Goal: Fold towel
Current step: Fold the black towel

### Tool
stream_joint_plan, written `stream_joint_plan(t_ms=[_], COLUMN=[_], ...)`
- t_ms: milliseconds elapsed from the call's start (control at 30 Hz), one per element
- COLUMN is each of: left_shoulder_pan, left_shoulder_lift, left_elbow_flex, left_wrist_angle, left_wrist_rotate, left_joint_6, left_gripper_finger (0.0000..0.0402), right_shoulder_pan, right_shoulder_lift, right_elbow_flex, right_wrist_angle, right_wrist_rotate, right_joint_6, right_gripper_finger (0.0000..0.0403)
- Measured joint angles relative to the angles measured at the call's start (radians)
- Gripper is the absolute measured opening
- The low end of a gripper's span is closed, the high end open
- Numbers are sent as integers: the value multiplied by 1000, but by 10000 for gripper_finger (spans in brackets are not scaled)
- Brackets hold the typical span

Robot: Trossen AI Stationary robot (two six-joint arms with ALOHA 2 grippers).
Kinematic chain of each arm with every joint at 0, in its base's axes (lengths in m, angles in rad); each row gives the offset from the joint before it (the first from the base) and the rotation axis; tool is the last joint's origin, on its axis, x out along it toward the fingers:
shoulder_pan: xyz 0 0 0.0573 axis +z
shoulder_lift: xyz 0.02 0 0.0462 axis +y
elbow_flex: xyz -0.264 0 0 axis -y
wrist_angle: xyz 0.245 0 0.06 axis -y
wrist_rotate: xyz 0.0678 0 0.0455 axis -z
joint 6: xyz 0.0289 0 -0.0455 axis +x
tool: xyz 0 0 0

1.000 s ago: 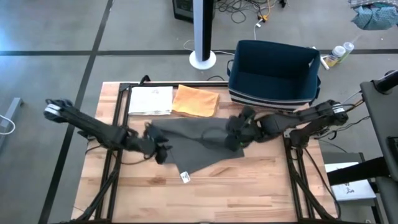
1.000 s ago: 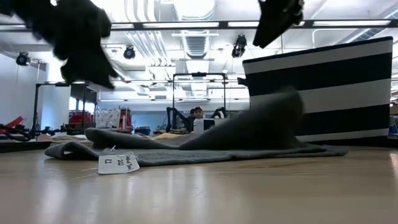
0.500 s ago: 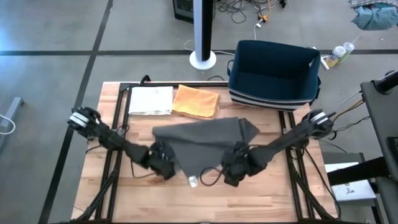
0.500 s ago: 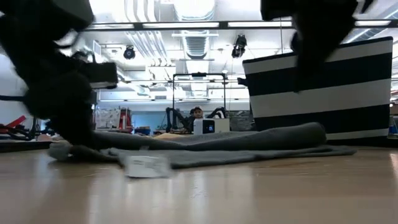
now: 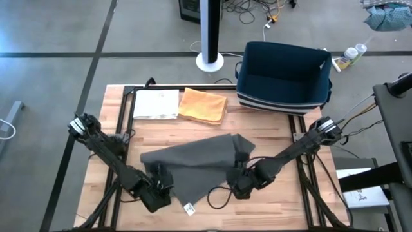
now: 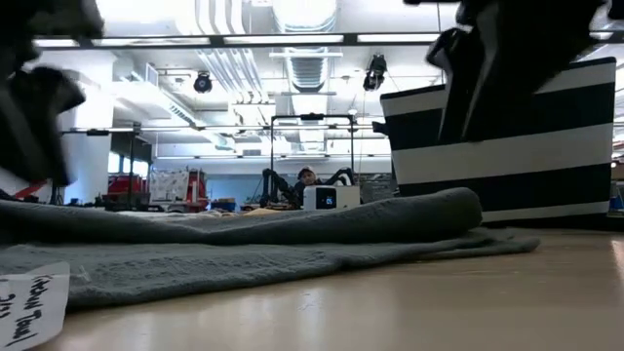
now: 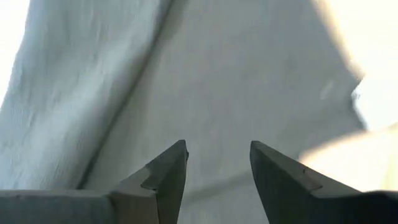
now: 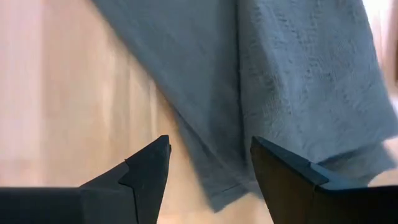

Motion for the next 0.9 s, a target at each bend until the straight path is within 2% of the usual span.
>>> stream_joint_plan(t_ms=[100, 167, 300, 400, 533, 700, 800, 900], left_shoulder_pan=[23, 56, 126, 163, 158, 92, 63, 53], left_shoulder_lift=[12, 40, 147, 230, 313, 323, 296, 273], left_elbow_flex=[-29, -42, -59, -57, -57, -57, -65, -66], left_wrist_angle=[178, 348, 671, 791, 782, 720, 658, 612], left_wrist_rotate=[-112, -145, -137, -75, 63, 81, 85, 100], left_joint_6=[91, 164, 332, 395, 378, 314, 309, 308], left_gripper_finger=[162, 158, 155, 154, 153, 153, 153, 153], right_shoulder_pan=[-26, -54, -120, -162, -192, -202, -202, -204], right_shoulder_lift=[35, 58, 88, 108, 118, 119, 119, 118], right_elbow_flex=[-2, -3, -3, -3, -5, -6, -6, 8], right_wrist_angle=[-3, 0, 1, -1, -17, -18, 1, -9], right_wrist_rotate=[41, 67, 54, -32, -64, -62, -63, -62], right_joint_6=[-92, -136, -207, -247, -219, -217, -238, -250], right_gripper_finger=[213, 208, 200, 199, 197, 176, 147, 101])
